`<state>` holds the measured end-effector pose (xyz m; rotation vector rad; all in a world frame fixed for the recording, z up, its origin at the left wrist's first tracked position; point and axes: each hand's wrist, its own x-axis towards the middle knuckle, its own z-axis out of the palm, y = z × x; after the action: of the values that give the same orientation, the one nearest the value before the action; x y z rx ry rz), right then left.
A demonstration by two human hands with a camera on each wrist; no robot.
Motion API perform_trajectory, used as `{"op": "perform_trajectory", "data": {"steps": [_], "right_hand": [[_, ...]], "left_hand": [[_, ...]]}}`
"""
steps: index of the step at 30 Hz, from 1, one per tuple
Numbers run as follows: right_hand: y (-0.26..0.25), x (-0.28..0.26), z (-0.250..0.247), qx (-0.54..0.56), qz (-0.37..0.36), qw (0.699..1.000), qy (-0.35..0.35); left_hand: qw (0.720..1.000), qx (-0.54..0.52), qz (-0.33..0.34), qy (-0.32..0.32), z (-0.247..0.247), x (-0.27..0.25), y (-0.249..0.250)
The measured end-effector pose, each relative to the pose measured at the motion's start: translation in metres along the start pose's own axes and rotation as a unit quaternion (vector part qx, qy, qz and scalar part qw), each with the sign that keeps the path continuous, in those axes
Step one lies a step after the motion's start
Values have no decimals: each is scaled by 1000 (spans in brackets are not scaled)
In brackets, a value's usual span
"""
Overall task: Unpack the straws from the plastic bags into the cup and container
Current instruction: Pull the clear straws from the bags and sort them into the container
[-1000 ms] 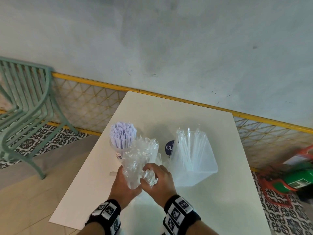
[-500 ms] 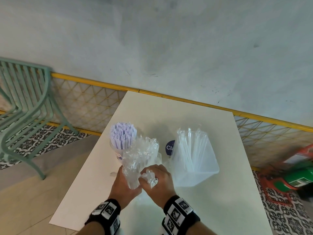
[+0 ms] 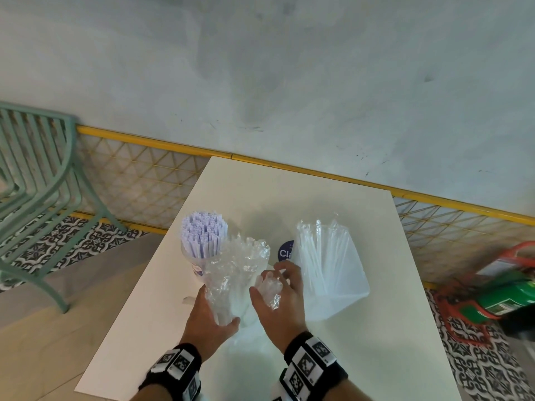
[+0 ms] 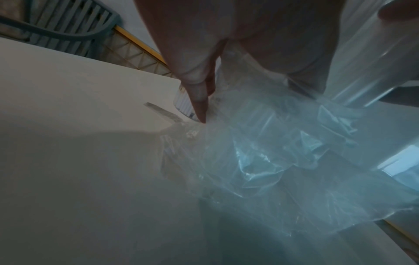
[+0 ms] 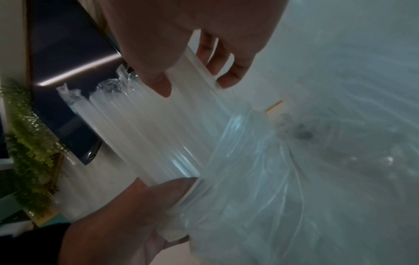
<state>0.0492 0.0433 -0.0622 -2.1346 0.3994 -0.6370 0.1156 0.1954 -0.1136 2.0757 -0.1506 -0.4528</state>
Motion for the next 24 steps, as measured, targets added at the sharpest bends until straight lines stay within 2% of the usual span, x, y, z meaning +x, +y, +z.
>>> {"op": "perform_trajectory", "data": {"steps": [4, 7, 10, 19, 24], "right_hand": [[2, -2, 6, -74, 7, 996, 41], [0, 2, 5, -56, 9, 997, 54], [-4, 6, 3, -3, 5, 1000, 30], [-16, 17, -6, 38, 105, 994, 17], [-28, 25, -10, 74, 153, 985, 38]], "left_hand": [[1000, -2, 4, -6, -1, 2, -5], [1000, 6, 6, -12, -2, 4, -8], [1000, 9, 2, -12, -1, 5, -9], [1000, -3, 12, -14, -1, 6, -10], [999, 0, 32, -26, -1, 10, -13]]}}
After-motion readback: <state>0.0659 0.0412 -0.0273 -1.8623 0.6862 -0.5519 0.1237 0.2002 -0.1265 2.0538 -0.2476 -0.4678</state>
